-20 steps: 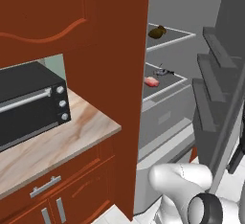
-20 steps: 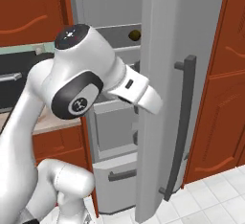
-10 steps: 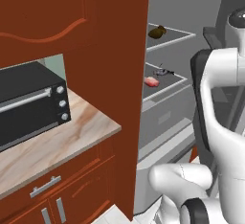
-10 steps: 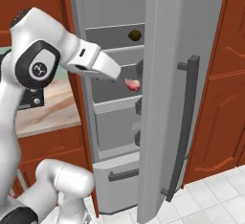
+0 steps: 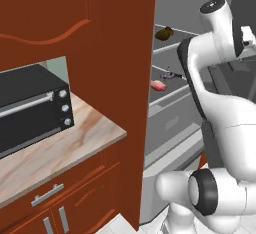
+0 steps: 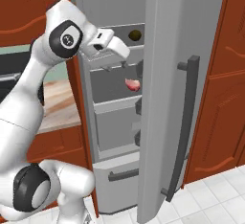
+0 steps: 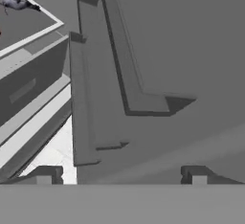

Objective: Gather the sweet potato and avocado from the fridge and place them on a tray on the dining counter. Then gather the steak and fish from the fridge and place them on the other tray.

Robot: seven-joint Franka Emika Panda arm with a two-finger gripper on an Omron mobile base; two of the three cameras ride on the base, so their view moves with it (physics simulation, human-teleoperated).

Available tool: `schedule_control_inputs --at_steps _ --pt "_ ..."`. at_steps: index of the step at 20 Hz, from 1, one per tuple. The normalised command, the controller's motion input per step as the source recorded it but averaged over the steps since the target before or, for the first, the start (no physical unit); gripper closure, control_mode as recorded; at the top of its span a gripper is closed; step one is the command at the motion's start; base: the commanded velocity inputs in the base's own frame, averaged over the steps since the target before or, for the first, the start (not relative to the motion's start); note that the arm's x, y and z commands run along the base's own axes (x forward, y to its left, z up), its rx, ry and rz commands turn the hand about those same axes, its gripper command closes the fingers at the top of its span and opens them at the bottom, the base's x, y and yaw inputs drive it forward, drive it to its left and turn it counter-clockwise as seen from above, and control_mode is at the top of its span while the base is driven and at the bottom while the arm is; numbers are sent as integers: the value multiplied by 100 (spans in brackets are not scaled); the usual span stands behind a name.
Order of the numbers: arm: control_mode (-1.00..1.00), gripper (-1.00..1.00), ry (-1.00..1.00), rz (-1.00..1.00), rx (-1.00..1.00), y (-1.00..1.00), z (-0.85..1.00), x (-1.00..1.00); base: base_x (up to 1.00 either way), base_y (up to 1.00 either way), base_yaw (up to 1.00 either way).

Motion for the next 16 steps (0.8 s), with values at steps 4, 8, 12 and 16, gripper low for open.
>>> schedule_control_inputs --at_steps 4,8,12,16 --pt "-100 -100 17 0 -2 -1 -3 89 0 0 0" --pt "-100 -100 17 0 -5 -31 -22 85 0 0 0" --pt "-100 -100 16 0 0 -59 -37 78 0 0 0" --pt "-100 -100 9 0 0 -79 -27 51 0 0 0"
